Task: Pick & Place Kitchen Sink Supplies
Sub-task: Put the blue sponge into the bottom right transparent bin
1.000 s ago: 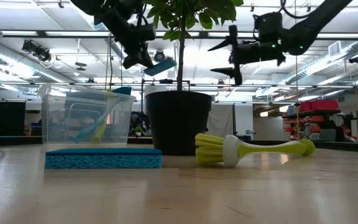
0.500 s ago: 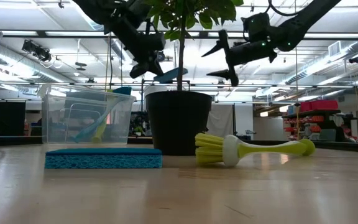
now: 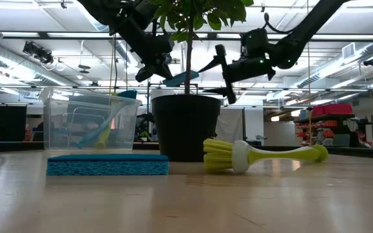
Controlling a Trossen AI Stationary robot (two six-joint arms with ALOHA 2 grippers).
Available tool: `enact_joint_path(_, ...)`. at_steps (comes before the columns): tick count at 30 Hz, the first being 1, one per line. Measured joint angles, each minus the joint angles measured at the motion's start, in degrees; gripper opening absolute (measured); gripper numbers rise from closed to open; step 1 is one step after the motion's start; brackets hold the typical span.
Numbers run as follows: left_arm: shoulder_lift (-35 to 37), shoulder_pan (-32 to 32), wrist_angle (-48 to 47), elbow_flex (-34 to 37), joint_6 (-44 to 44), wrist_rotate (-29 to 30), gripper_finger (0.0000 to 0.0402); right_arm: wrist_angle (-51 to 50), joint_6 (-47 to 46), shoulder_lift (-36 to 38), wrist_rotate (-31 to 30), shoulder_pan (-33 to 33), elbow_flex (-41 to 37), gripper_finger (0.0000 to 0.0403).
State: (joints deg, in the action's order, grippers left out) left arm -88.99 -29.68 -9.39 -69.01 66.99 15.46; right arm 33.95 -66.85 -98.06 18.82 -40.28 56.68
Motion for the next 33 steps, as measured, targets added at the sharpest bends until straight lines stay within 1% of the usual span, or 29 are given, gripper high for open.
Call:
enact_joint_path(4, 0.0, 0.1, -0.1, 0.0, 0.2, 1.4, 0.0000, 0.8, 0.0, -1.8, -1.8, 1.7, 2.2, 0.0302)
enact_joint_path(9, 0.0, 1.1, 0.2, 0.0, 0.3, 0.8, 0.0000, 0.3, 0.2, -3.4, -1.9, 3.4, 6.0, 0.0302)
enact_joint_path(13, 0.0, 2.5, 0.2, 0.0, 0.3, 0.5, 0.0000, -5.2, 2.1, -4.2, -2.1, 4.5, 10.1, 0.0302)
enact_joint_path(16, 0.0, 3.3, 0.2, 0.0, 0.3, 2.2, 0.0000, -9.0, 4.7, -4.2, -4.5, 5.3, 12.1, 0.0302)
enact_joint_path(23, 0.0, 4.3, 0.2, 0.0, 0.1, 2.9, 0.0000, -9.9, 2.6, -4.2, -3.7, 5.3, 13.3, 0.0301)
enact_joint_path(28, 0.0, 4.6, 0.2, 0.0, -0.2, 2.9, 0.0000, -12.2, 1.5, -4.2, -3.3, 5.3, 13.3, 0.0275)
enact_joint_path(33, 0.0, 4.5, 2.3, 0.0, -0.2, 3.0, 0.0000, -12.3, -0.1, -4.2, -2.3, 5.3, 13.3, 0.0225)
